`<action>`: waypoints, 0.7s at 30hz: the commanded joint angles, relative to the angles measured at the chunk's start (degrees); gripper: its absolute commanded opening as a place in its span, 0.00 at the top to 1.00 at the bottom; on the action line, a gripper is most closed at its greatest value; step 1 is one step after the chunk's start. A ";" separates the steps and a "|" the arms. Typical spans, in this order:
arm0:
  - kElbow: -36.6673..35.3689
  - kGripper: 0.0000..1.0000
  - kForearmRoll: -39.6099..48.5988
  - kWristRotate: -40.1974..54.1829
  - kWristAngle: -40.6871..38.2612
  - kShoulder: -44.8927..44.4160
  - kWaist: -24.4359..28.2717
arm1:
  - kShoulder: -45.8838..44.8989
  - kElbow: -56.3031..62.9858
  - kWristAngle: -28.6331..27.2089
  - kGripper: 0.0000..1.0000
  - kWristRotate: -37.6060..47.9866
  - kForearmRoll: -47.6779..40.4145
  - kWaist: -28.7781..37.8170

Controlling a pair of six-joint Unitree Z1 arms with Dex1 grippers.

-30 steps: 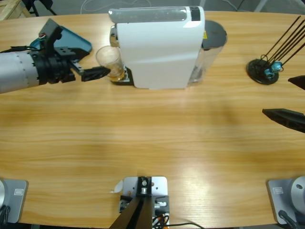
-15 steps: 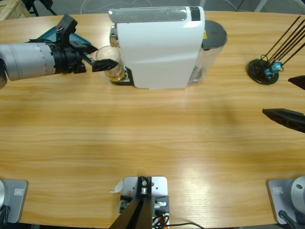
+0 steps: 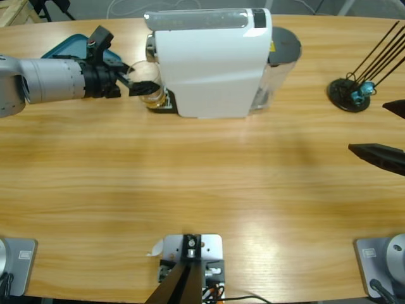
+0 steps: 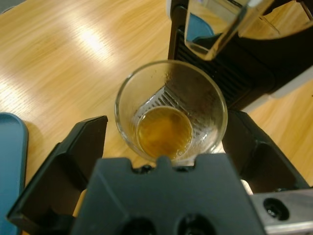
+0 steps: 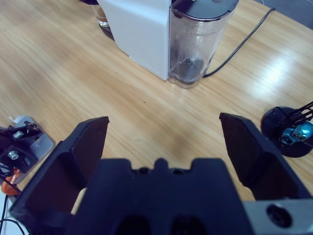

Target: Pour coffee

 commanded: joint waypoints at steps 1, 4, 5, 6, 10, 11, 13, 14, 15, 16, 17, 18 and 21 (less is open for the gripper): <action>-1.55 0.05 -0.74 -0.83 -3.46 4.25 0.77 | 1.42 1.78 0.68 0.00 0.60 -0.76 0.60; -1.74 0.05 -0.74 -0.84 -3.90 4.91 0.77 | 1.45 1.78 0.68 0.00 0.60 -0.76 0.64; -1.76 0.05 -0.74 -0.88 -3.90 5.13 0.77 | 1.45 1.78 0.68 0.00 0.60 -0.76 0.60; -1.72 0.05 -0.74 -0.91 -3.97 5.39 0.77 | 1.45 1.78 0.68 0.00 0.60 -0.76 0.57; -1.83 0.06 -0.74 -0.93 -3.99 5.85 0.77 | 1.45 1.82 0.68 0.00 0.60 -0.85 0.60; -1.92 0.07 -0.74 -0.93 -3.99 5.99 0.77 | 1.45 1.85 0.68 0.00 0.60 -0.92 0.60; -2.04 0.14 -0.74 -0.84 -4.02 6.29 0.77 | 1.45 1.96 0.68 0.00 0.60 -1.03 0.59; -2.11 0.19 -0.74 -0.75 -4.18 6.43 0.77 | 1.45 1.96 0.68 0.00 0.60 -1.04 0.60; -2.16 0.25 -0.74 -0.67 -4.60 6.58 0.82 | 1.45 2.01 0.68 0.00 0.60 -1.15 0.62; -2.25 0.28 -0.74 -0.67 -4.94 6.74 0.85 | 1.47 2.05 0.68 0.00 0.60 -1.20 0.59; -2.30 0.31 -0.74 -0.60 -5.24 6.88 0.91 | 1.51 2.05 0.68 0.00 0.60 -1.20 0.59; -2.36 0.39 -0.74 -0.54 -5.62 6.99 1.01 | 1.54 2.08 0.68 0.00 0.60 -1.27 0.59; -2.48 0.52 -0.83 -0.32 -7.08 7.22 1.51 | 1.74 2.13 0.73 0.00 0.60 -1.36 0.60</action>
